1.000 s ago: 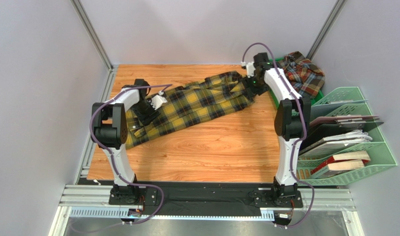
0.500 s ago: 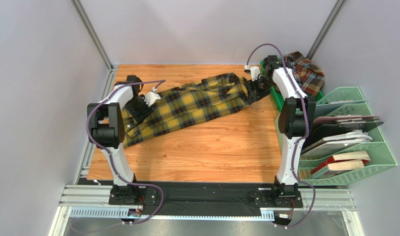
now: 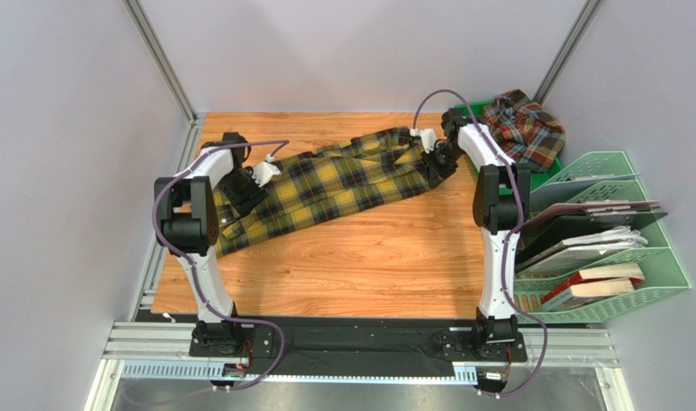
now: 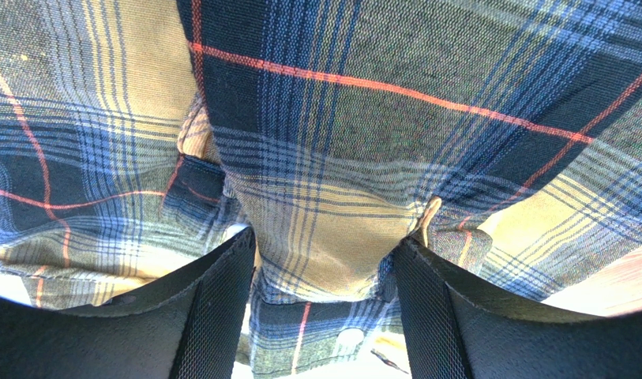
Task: Fold and stack the long sleeve shirts
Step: Fold the shirt
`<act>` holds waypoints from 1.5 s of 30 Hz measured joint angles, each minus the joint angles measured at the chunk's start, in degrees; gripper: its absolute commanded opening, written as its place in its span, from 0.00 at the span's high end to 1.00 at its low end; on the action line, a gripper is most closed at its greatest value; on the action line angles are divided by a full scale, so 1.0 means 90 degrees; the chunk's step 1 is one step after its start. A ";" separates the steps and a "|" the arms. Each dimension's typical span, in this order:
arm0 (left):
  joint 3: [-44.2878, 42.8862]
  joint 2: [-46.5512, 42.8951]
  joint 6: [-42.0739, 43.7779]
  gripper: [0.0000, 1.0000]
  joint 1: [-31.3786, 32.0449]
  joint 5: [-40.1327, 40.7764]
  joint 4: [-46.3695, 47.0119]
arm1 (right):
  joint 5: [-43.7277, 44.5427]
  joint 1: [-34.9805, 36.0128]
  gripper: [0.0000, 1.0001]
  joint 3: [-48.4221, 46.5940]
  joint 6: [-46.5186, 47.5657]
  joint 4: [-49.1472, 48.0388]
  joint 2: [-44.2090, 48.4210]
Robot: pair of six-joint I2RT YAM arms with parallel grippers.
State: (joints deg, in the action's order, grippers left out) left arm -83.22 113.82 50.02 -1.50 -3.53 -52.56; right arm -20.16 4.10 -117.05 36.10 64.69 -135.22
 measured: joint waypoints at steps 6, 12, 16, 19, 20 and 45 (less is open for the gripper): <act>0.0002 0.0005 0.0000 0.30 0.0000 -0.0002 -0.0015 | 0.0867 0.0102 1.00 -0.0194 0.0053 -0.0056 -0.0041; 0.0075 -0.0012 -0.0078 0.37 0.0019 -0.0221 -0.0027 | 0.1943 0.0175 0.92 -0.0986 -0.0223 -0.0355 -0.0520; 0.0563 -0.0277 -0.0206 0.42 0.0202 -0.0430 -0.0039 | 0.2783 0.0330 0.59 -0.1489 -0.0408 -0.0641 -0.0906; 0.1256 -0.0697 -0.0311 0.45 0.0617 -0.0357 -0.0046 | 0.3327 0.0449 0.46 -0.1625 -0.0580 -0.0899 -0.0998; 0.1430 -0.0818 -0.0345 0.46 0.0777 -0.0355 -0.0080 | 0.3461 0.0464 0.45 -0.1625 -0.0641 -0.0942 -0.0996; 0.0641 -0.3155 -0.2477 0.23 0.0971 -0.1659 -0.1035 | 0.1353 0.2225 0.64 -0.0408 -0.2086 -0.0600 0.0367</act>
State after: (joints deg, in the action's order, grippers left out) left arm -77.45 85.43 27.73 7.25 -18.46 -61.87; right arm -7.99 24.12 -120.73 17.32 59.29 -131.92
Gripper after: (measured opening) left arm 0.771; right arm 0.365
